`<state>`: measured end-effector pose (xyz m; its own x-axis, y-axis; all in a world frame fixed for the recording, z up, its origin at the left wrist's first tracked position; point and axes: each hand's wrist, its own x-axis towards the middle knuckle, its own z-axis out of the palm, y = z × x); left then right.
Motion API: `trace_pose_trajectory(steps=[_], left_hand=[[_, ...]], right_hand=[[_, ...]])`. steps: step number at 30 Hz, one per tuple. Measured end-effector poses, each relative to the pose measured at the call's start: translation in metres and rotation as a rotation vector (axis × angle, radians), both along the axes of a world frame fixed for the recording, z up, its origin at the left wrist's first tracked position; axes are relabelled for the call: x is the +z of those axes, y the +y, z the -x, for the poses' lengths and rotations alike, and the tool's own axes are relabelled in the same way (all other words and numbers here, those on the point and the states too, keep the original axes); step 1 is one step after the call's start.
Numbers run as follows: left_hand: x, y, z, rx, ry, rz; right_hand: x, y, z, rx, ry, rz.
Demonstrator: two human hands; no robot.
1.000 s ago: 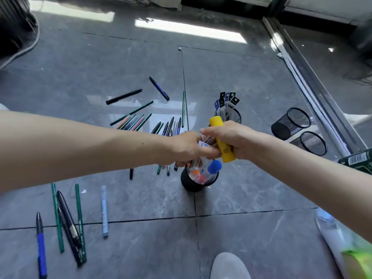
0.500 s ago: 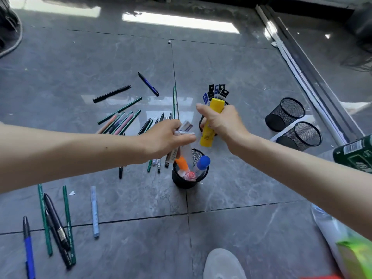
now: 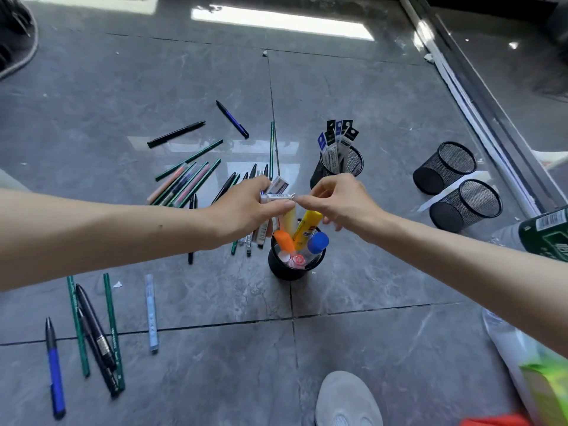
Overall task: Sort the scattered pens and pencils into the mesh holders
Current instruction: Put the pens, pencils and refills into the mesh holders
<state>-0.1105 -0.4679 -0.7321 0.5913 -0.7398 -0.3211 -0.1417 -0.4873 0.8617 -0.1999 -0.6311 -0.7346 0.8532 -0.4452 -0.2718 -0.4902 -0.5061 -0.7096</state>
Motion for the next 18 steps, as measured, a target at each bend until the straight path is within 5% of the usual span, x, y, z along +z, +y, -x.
trace_pose_trajectory(steps=[9,18], left_hand=[[0.001,0.009,0.003,-0.072,-0.134,0.005],[-0.006,0.01,0.004,-0.101,-0.121,0.007]], right_hand=[[0.0,-0.001,-0.002,0.208,0.055,-0.048],[-0.03,-0.001,0.001,0.198,0.127,0.206]])
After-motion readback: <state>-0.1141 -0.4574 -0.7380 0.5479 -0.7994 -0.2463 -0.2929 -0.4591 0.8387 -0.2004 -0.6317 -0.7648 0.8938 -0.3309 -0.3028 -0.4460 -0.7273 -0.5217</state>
